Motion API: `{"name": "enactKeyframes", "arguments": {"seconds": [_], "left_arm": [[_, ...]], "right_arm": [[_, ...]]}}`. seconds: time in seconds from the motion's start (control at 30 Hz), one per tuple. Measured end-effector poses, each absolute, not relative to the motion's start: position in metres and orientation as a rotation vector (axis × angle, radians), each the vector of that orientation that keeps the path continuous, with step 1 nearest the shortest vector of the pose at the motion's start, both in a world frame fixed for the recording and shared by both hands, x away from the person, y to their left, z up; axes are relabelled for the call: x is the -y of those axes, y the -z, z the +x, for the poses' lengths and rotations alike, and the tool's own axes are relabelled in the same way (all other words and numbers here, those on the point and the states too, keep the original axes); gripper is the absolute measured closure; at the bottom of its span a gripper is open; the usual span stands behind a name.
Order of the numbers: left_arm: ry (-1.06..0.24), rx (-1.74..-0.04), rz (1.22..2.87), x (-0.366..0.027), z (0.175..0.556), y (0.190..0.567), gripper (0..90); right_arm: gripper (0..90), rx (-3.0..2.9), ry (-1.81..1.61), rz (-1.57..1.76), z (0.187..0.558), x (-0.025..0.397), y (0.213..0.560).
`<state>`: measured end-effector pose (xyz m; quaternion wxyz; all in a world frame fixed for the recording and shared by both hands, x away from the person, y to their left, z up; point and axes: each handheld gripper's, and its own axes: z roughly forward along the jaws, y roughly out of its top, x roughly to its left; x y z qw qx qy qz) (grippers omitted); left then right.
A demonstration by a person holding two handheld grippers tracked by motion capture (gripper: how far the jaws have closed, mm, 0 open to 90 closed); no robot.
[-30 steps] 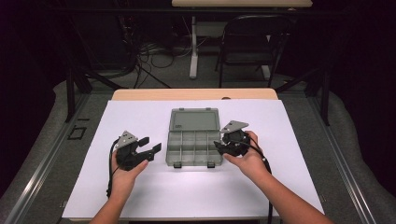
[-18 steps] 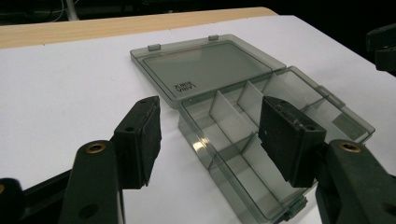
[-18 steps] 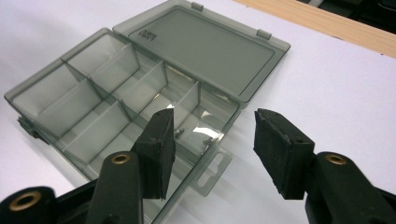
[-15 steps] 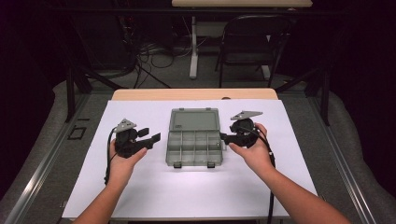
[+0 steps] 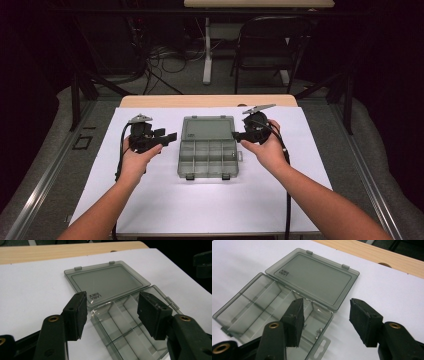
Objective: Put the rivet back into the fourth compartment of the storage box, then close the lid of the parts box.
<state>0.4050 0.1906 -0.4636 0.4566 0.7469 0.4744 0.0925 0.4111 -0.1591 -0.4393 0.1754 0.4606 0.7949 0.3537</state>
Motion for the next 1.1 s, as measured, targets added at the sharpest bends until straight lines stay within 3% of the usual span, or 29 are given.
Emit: {"name": "enactKeyframes", "arguments": {"seconds": [0.3, 0.7, 0.87, 1.1], "left_arm": [[-0.218, -1.243, 1.846, -0.191, 0.425, 0.465, 41.0], [-0.288, -1.269, 1.865, -0.182, 0.445, 0.459, 38.4], [-0.277, -1.292, 1.861, -0.177, 0.455, 0.461, 37.3], [-0.272, -1.339, 1.86, -0.173, 0.464, 0.465, 37.5]], "right_arm": [[47.3, -2.253, -0.977, 1.364, 0.431, 0.151, 0.448], [43.4, -2.222, -0.968, 1.417, 0.455, 0.149, 0.446], [50.1, -2.19, -1.031, 1.398, 0.461, 0.145, 0.451], [48.3, -2.197, -1.007, 1.404, 0.468, 0.135, 0.461]]}}
